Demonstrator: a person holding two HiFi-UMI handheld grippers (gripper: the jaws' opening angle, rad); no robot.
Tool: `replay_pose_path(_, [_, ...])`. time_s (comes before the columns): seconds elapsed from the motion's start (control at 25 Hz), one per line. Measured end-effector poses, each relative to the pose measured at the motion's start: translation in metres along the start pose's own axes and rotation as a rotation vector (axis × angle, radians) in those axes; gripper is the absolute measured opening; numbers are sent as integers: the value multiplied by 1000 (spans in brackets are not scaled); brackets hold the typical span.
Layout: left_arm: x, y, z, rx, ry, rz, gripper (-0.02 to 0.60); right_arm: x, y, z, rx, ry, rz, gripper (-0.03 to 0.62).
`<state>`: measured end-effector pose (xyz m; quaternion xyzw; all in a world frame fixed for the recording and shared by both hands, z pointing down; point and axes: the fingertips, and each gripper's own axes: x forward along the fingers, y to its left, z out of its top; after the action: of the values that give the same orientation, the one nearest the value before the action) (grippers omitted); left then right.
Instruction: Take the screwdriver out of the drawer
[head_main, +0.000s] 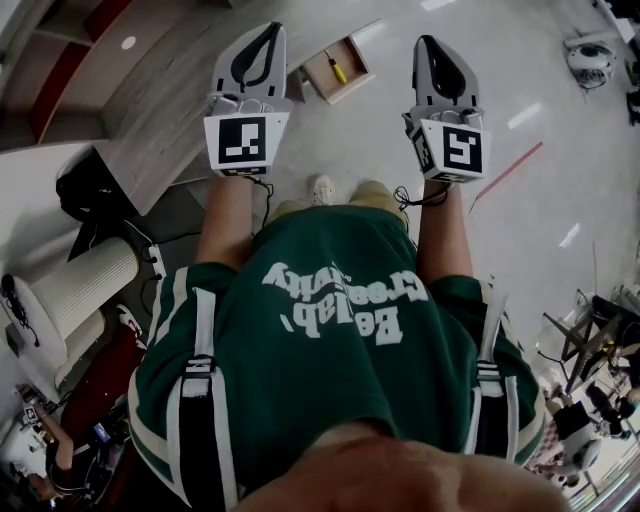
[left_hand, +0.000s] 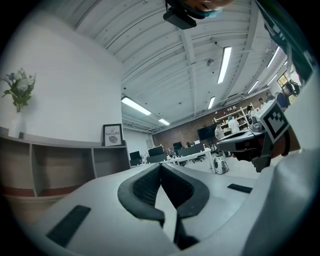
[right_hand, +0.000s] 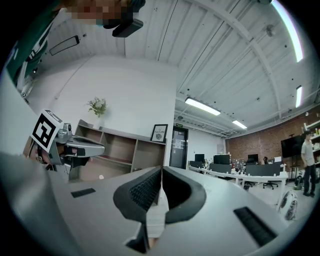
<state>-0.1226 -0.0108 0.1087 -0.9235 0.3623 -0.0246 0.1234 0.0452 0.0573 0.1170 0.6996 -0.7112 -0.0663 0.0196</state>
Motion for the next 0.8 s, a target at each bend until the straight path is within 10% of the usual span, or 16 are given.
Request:
replay_pose_path(0.56, [70, -17, -31, -22, 28, 125, 17, 66, -46, -57, 0, 135, 171, 34])
replay_pose_path(0.8, [131, -42, -70, -23, 116, 223, 17, 115, -79, -94, 35, 17, 368, 34])
